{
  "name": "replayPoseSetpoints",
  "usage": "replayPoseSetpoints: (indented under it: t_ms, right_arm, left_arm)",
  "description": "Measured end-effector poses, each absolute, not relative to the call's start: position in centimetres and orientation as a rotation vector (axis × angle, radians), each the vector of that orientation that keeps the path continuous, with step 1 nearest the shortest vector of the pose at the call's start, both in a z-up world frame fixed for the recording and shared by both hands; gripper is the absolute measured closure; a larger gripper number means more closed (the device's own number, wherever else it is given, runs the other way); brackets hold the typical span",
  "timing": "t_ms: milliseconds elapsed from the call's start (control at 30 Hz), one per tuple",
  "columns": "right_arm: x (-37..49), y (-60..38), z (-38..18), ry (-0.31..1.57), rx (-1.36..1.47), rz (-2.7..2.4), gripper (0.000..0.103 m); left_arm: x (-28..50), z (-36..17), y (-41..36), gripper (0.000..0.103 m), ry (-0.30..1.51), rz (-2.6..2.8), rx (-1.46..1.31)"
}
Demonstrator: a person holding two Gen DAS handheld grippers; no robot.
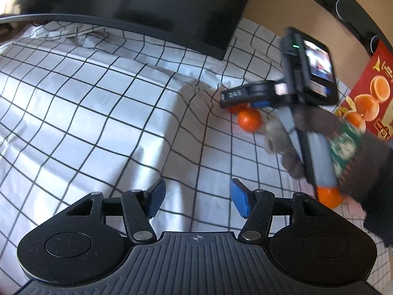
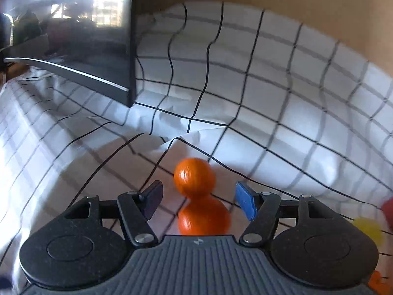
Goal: Organize fruits
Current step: 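Grasp a mandarin from the cloth with the right tool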
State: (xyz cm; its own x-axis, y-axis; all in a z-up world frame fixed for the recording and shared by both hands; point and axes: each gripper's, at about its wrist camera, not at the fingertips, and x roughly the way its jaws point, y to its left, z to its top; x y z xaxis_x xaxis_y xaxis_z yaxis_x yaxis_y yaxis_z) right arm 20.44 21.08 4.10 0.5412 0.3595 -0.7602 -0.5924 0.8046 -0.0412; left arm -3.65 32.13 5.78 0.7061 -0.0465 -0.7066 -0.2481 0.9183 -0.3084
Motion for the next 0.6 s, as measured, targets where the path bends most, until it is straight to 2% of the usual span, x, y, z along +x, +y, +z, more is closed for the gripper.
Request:
replayPoseSetpoints:
  t_ms: [67,133,167,200,600]
  right_arm:
    - [21.5,22.3,3.2,0.836,-0.343,0.574,0.038]
    - [22.0,23.1,2.6,0.844,-0.385,0.576,0.044]
    - [22.0,23.2,2.6,0.834,-0.388,0.584,0.050]
    - [22.0,23.3,2.7,0.831,-0.398,0.599,0.063]
    - [16.4,14.1,8.5,0.799,-0.296,0.678,0.064]
  left_arm:
    - [-3.7,5.6,32.6,0.040,0.789,0.115,-0.409]
    - [-3.6,5.3,32.9,0.040,0.798,0.118,-0.413]
    - [-3.5,5.1,33.0,0.040,0.803,0.120,-0.414]
    - [-3.4,5.0,33.0,0.040,0.808,0.119,-0.417]
    - [-0.9,4.1,28.4,0.040,0.851,-0.009,-0.354]
